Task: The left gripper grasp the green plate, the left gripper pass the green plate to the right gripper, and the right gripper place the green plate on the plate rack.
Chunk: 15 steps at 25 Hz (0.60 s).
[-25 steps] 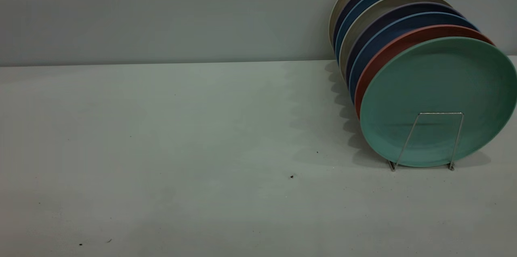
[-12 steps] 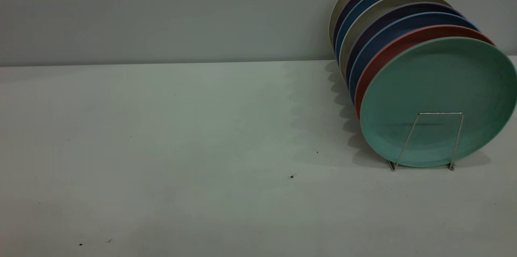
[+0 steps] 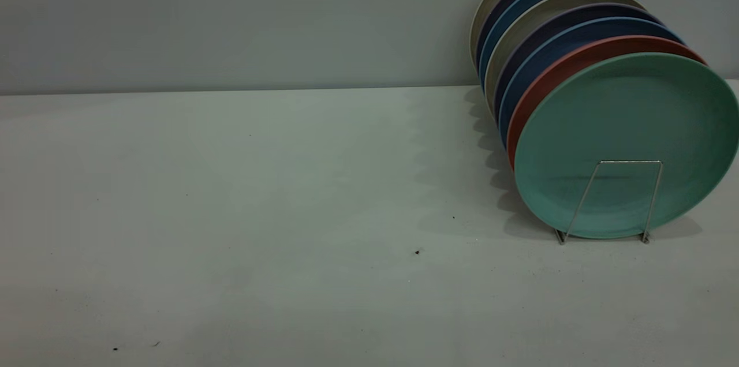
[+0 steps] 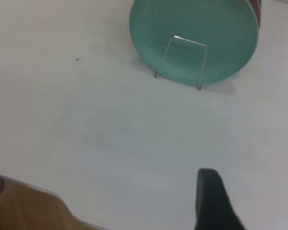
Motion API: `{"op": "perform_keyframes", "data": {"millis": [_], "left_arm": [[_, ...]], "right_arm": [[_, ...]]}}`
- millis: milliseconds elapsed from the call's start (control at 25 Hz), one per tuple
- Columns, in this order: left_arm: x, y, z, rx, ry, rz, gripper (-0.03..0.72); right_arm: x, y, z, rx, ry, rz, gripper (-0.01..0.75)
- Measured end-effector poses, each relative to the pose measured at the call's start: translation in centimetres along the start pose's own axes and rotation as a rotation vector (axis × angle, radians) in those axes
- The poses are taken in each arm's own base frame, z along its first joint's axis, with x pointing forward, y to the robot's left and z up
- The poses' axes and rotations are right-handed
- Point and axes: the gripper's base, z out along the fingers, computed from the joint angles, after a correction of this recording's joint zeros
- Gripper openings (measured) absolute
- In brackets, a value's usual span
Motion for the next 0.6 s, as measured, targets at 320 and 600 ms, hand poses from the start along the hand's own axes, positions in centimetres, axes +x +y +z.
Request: {"op": "perform_keyframes", "data": {"millis": [320, 600], "left_arm": [[0.0, 0.0, 0.0, 0.0, 0.0, 0.0, 0.567], [0.0, 0.0, 0.0, 0.0, 0.0, 0.0, 0.567]], "right_arm": [[0.0, 0.0, 0.0, 0.0, 0.0, 0.0, 0.421], [0.2, -0.85, -0.05, 0.094, 0.018, 0.078, 0.421]]}}
